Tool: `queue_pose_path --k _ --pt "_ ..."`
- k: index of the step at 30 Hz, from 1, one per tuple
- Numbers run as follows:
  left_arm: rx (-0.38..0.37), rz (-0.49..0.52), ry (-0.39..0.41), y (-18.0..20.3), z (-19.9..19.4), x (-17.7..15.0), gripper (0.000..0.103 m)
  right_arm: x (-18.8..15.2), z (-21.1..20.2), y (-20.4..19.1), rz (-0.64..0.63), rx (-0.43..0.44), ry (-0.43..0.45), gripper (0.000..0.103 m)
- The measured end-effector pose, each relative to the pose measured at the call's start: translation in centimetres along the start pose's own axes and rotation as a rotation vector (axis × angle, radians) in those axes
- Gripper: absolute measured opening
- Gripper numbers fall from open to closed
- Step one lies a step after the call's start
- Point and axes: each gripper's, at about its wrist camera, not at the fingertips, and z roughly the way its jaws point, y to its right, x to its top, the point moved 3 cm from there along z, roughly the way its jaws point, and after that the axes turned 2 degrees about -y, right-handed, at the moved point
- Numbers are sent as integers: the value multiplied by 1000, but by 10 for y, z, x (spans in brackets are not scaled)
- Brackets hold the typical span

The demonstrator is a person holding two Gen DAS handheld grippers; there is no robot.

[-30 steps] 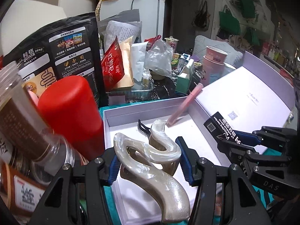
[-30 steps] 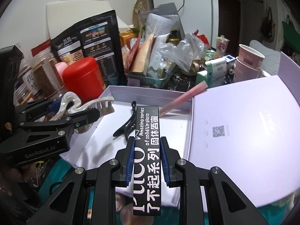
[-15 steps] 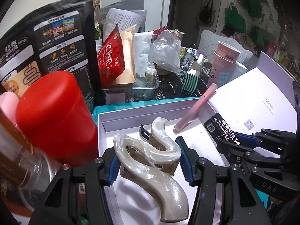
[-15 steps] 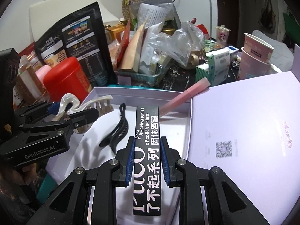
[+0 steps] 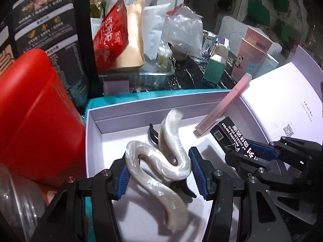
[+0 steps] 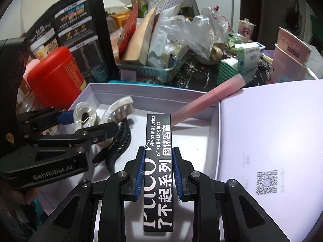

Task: Organize rigid objects
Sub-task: 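Drop the PUCO box from the right gripper while left gripper releases white clip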

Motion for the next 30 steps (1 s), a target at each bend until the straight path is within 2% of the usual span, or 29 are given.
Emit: queue_pose_path --k 7,12,17,19,30 --pt "-1 -3 -6 -1 1 1 54 3 5 1 11 -6 -18 25" --pt "25 5 3 2 -1 0 54 3 3 1 6 -33 -10 26" --pt "29 -25 -17 1 -1 0 54 -2 4 -1 -11 -41 -26 27" --pt "42 -17 -12 2 -3 0 54 -3 1 0 -7 -39 -21 30" --pt "90 25 43 10 -27 3 54 -6 -24 1 -6 -64 14 30"
